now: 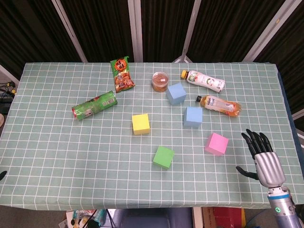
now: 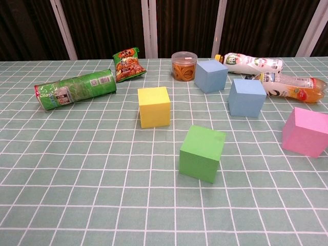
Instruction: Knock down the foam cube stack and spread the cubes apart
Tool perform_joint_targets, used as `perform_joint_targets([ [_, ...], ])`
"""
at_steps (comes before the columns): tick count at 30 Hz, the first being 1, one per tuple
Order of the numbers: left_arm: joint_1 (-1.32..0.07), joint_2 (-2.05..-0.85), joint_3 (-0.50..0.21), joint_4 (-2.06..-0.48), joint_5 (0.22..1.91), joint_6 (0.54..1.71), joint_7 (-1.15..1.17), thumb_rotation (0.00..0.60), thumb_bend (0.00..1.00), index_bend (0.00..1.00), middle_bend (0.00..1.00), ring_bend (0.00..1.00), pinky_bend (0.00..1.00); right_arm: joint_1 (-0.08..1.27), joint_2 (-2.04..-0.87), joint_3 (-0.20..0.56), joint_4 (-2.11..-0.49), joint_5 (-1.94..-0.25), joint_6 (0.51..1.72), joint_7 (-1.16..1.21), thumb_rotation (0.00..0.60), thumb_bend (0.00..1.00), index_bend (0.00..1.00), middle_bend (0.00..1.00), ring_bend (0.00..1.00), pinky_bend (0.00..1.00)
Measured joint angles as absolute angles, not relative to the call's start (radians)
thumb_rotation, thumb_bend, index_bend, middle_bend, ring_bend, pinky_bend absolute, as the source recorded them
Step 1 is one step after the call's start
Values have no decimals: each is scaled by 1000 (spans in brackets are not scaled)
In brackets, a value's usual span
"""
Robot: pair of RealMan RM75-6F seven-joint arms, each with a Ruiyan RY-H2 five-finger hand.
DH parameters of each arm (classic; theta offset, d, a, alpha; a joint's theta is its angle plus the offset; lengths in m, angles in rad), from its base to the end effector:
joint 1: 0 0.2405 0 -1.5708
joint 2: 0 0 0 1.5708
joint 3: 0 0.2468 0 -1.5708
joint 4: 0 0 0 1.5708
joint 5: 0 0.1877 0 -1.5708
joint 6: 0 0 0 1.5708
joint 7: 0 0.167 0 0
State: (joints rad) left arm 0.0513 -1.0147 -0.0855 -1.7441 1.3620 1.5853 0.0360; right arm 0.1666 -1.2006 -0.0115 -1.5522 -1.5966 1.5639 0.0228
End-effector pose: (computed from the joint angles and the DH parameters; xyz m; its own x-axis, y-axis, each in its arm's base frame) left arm -0.3120 0.1631 0.2243 0.4106 -0.0703 0.9091 0.8912 0.2416 -0.3839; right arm -0.2669 -0.2120 0.1516 0.3562 0.0407 0.9335 -0.9164 -0.1800 0.3575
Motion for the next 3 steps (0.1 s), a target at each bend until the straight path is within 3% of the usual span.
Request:
perform_joint_targets([
  [3, 54, -1012, -87, -1740, 1363, 1590, 23, 600, 147, 210, 0, 0, 0, 140, -1199, -21, -1552, -1621, 1595, -5, 600, 0, 15, 0, 49, 0],
])
